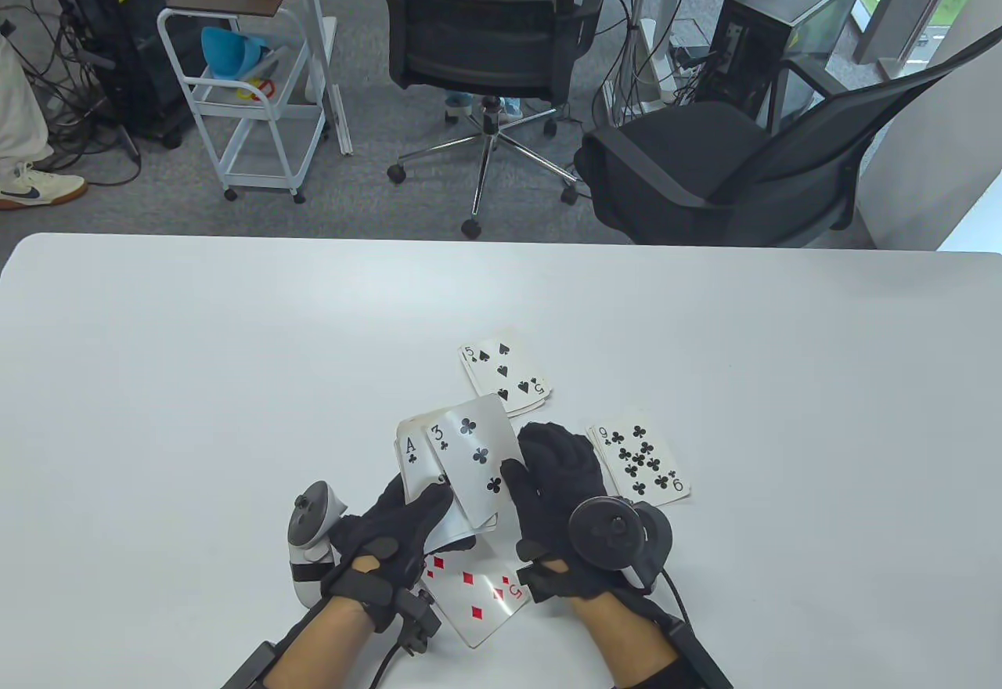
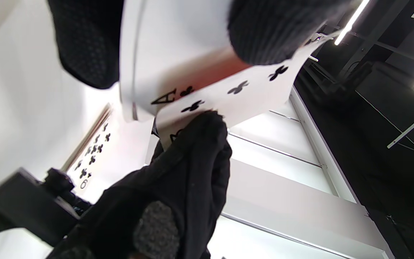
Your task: Playing card suit sorting
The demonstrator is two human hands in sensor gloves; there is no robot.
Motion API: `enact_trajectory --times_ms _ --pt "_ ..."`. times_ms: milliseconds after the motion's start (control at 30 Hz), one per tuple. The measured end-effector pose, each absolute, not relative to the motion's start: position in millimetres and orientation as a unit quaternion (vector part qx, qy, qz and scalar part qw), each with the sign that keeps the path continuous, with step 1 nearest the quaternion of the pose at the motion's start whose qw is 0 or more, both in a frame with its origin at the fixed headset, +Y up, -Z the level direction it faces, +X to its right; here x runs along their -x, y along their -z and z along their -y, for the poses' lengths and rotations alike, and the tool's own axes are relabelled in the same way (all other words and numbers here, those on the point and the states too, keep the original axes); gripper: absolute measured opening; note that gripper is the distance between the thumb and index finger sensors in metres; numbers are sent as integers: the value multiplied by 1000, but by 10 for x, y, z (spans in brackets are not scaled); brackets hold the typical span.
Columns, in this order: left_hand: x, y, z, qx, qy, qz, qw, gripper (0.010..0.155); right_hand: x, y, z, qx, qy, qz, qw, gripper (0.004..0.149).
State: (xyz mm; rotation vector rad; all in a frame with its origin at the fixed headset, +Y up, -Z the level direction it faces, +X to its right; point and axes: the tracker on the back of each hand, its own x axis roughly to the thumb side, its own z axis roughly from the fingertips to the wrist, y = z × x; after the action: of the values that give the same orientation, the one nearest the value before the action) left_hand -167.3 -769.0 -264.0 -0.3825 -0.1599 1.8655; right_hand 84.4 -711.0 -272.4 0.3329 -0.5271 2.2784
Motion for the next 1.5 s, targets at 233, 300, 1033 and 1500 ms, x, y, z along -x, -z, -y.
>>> enact_trajectory --times_ms 233,300,1033,1500 --pt "1678 2644 7687 162 -798 69 576 62 -936 2762 7097 -120 -892 209 383 40" --pt "1678 2646 7686 163 -798 69 576 61 -983 2773 7084 -115 -891 214 383 40" --pt "1650 2664 7690 165 -797 67 577 61 -2383 3287 7427 144 -951 -11 275 37" --pt "1661 2657 7685 167 -796 68 578 61 -2075 3374 7541 174 -980 -16 98 56"
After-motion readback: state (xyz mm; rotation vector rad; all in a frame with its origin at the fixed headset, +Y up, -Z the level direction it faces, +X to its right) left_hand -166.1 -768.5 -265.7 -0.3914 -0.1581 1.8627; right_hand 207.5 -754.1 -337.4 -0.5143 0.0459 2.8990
